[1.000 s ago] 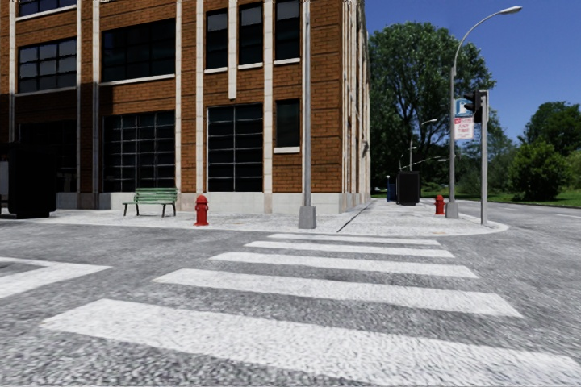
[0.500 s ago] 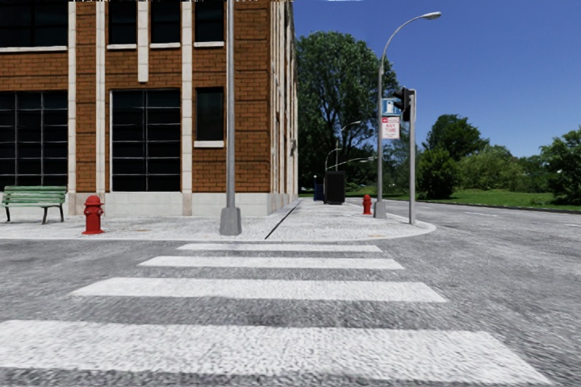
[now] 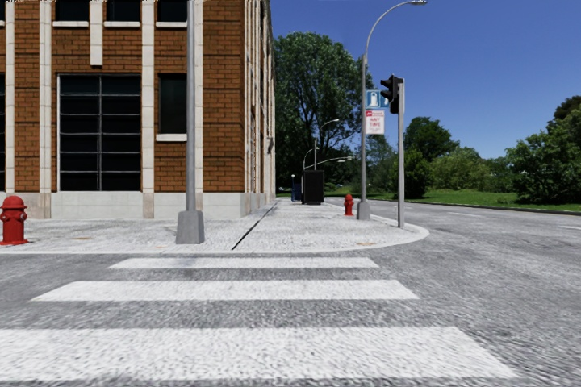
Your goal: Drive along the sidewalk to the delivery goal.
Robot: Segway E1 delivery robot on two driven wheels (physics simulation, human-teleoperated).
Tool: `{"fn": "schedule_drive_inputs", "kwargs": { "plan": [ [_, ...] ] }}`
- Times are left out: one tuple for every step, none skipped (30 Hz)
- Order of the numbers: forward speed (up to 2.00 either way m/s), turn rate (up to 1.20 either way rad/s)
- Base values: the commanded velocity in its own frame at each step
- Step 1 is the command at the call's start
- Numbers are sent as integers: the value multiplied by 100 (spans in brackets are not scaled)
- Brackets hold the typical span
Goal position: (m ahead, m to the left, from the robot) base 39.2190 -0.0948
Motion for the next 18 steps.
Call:
{"fn": "schedule_drive_inputs", "kwargs": {
  "plan": [
    [200,23],
    [200,23],
    [200,25],
    [200,24],
    [200,17],
    [200,17],
    [200,4],
    [200,0],
    [200,0],
    [200,0],
    [200,0],
    [200,0],
    [200,0],
    [200,0],
    [200,0],
    [200,0],
    [200,0],
    [200,0]
  ]
}}
